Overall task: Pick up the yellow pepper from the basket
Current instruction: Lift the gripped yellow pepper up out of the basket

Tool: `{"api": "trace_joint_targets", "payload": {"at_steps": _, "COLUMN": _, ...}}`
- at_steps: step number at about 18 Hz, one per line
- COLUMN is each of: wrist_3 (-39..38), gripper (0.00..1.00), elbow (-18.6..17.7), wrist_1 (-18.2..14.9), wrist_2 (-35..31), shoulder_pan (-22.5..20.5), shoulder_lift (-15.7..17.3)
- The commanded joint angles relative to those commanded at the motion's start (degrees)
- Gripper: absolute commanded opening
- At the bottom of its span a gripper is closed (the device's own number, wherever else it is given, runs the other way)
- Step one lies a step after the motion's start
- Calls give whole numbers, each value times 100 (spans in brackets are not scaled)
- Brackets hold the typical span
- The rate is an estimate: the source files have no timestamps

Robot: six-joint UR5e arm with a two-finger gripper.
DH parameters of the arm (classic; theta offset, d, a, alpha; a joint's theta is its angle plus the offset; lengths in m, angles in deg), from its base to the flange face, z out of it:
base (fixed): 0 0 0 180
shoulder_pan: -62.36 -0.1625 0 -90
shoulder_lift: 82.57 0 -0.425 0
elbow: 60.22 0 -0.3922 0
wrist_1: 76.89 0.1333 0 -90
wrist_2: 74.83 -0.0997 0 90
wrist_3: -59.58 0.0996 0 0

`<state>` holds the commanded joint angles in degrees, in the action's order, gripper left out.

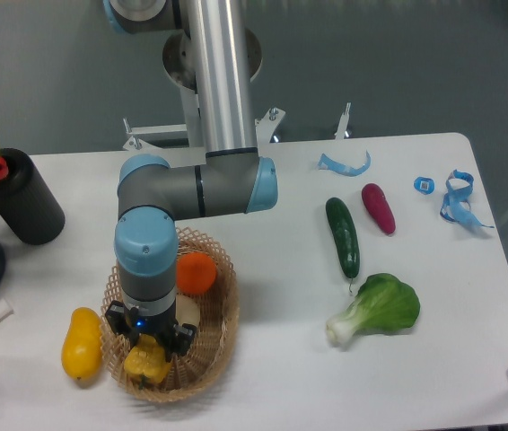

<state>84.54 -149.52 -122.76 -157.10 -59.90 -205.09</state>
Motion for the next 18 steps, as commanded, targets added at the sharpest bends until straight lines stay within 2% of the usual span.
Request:
{"api": "trace_joint_targets", "payload": {"at_steps": 3, "wrist_3": 52, "gripper": 30, "elbow": 26, "wrist_1": 0, "wrist_2": 9, "shoulder_pan": -9, "shoulder_lift": 35}}
{"api": "trace_joint_targets", "payload": {"at_steps": 8, "wrist_3": 456, "gripper": 30, "elbow": 26, "wrist_1": -26, "wrist_2": -35, "shoulder_pan": -210, "shoulder_lift": 448}}
{"api": "trace_joint_targets", "payload": {"at_steps": 11, "wrist_3": 728, "gripper": 30, "elbow": 44, "wrist_1": -44, "wrist_2": -62, "shoulder_pan": -527, "shoulder_lift": 790}}
{"api": "trace_joint_targets", "payload": {"at_steps": 15, "wrist_3": 1642, "gripper": 30, "elbow": 44, "wrist_1": -79, "wrist_2": -149, "shoulder_pan": -1080, "shoulder_lift": 1177}}
{"api": "trace_joint_targets", "payload": {"at_steps": 18, "wrist_3": 2011, "gripper": 30, "elbow": 53, "wrist_1": -88, "wrist_2": -149, "shoulder_pan": -1484, "shoulder_lift": 1248}}
